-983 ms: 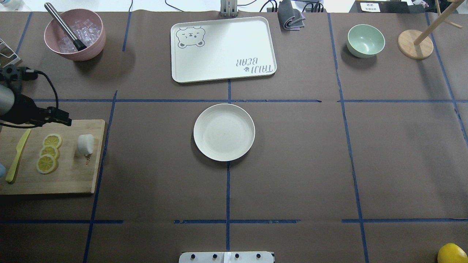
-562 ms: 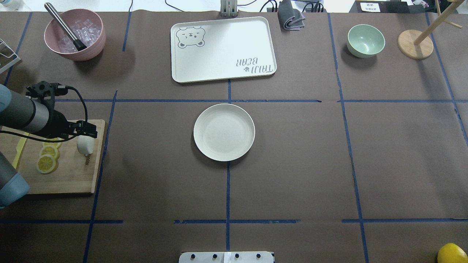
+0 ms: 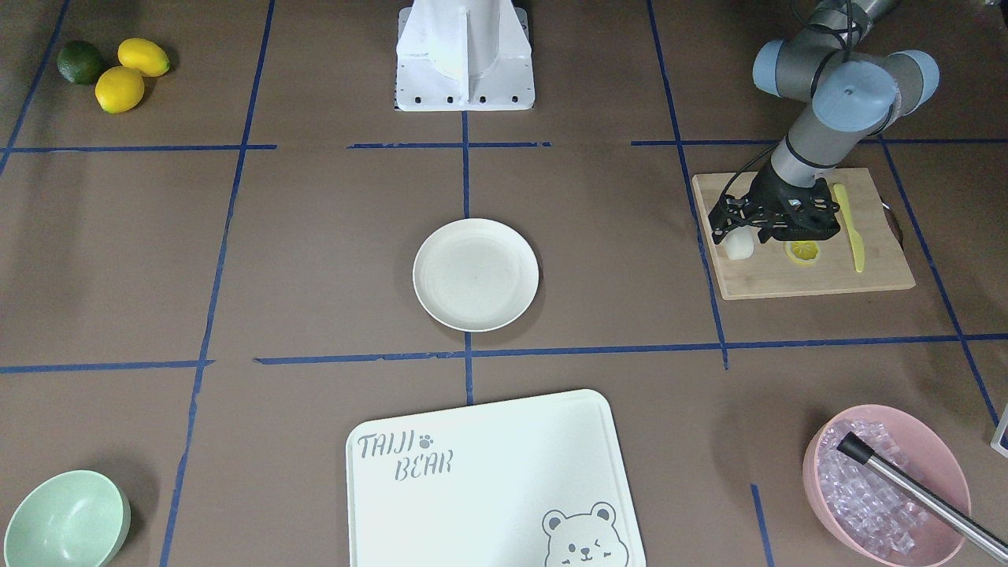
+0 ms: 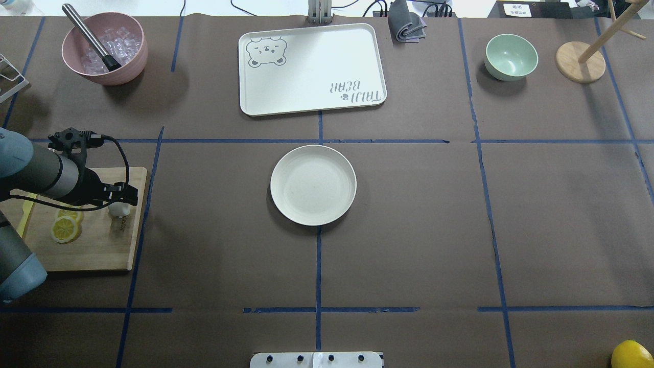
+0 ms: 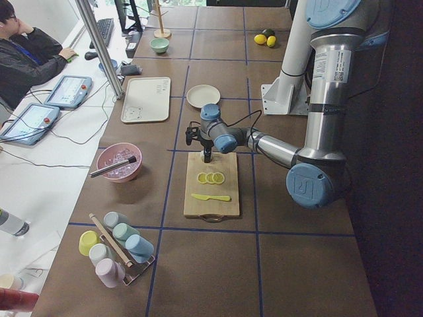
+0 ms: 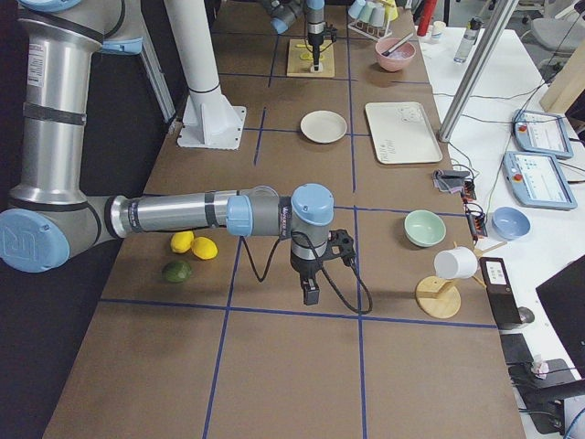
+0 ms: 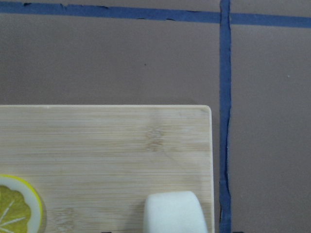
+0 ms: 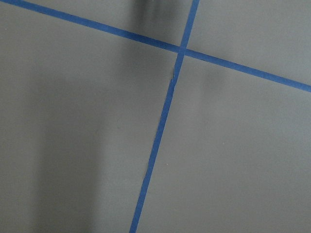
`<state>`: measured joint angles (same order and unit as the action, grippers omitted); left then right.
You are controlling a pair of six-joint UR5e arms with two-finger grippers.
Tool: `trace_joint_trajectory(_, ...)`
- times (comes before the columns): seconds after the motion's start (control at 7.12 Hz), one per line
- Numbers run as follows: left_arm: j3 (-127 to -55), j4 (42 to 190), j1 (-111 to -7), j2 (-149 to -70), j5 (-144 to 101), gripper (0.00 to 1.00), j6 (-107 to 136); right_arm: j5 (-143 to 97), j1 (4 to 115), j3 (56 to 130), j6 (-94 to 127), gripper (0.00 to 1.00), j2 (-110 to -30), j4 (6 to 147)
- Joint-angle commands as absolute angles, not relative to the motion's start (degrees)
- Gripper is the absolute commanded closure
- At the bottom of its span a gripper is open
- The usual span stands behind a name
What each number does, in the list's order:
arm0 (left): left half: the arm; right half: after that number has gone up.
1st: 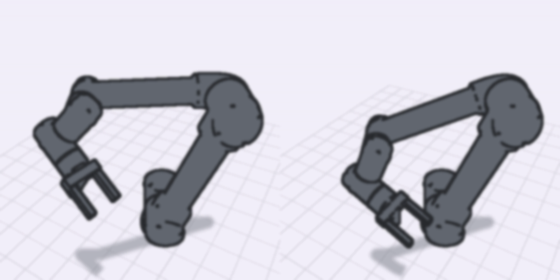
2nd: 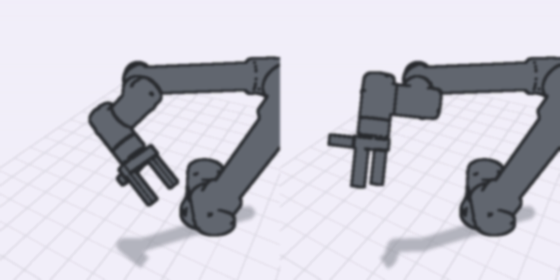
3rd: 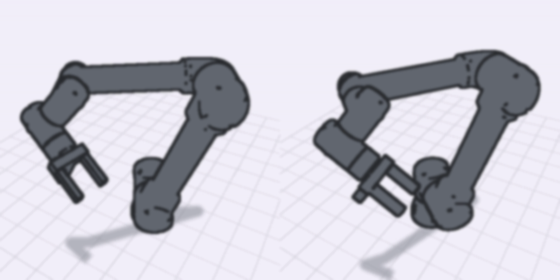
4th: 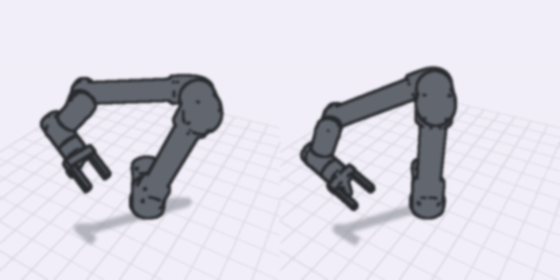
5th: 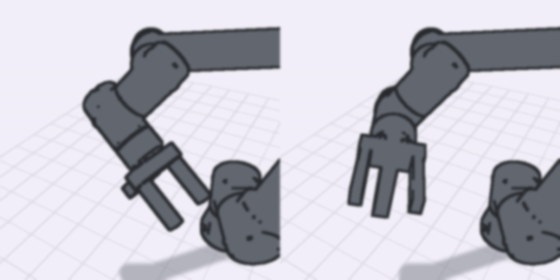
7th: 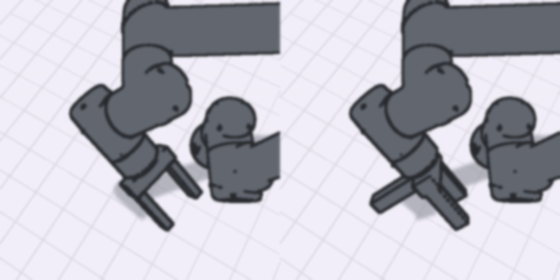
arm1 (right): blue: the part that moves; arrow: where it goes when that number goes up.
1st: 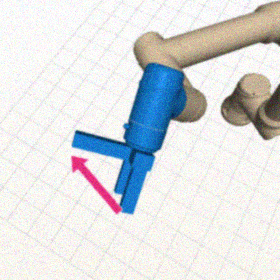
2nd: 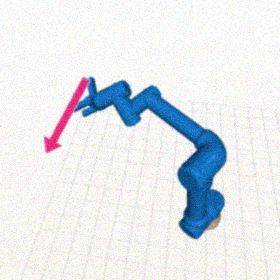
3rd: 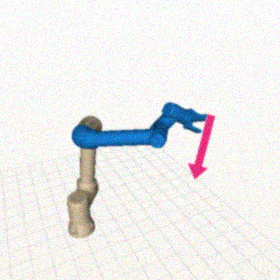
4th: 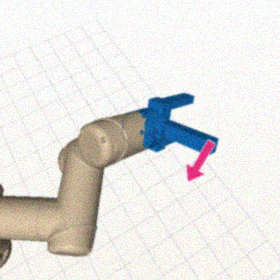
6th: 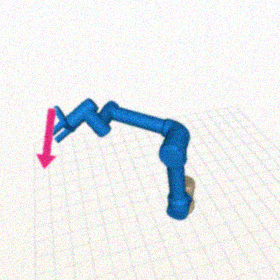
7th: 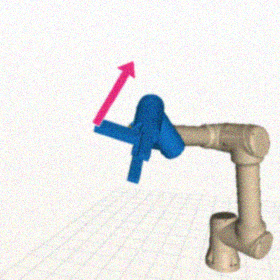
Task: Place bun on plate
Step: 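Reach the left gripper to the white bun on the cutting board and grasp it, then carry the bun with the left gripper over the white plate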
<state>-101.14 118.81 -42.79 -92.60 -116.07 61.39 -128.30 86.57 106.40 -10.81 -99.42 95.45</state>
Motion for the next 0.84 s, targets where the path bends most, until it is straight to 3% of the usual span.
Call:
trace_joint_trajectory(0.0, -101.3, 117.0, -42.7, -93.1, -116.1, 0.92, 61.2, -128.3, 86.5, 106.3, -10.8, 0.00, -99.4, 95.4)
trace_joint_trajectory(0.28, -103.3, 114.7, -42.8, -94.4, -116.1, 0.93, 61.4, -128.3, 86.6, 106.3, -10.8, 0.00, -99.3, 95.4)
trace_joint_trajectory(0.7, -106.0, 94.1, -41.9, -110.6, -115.8, 0.93, 65.5, -128.4, 86.5, 106.2, -10.8, 0.00, -99.2, 95.4)
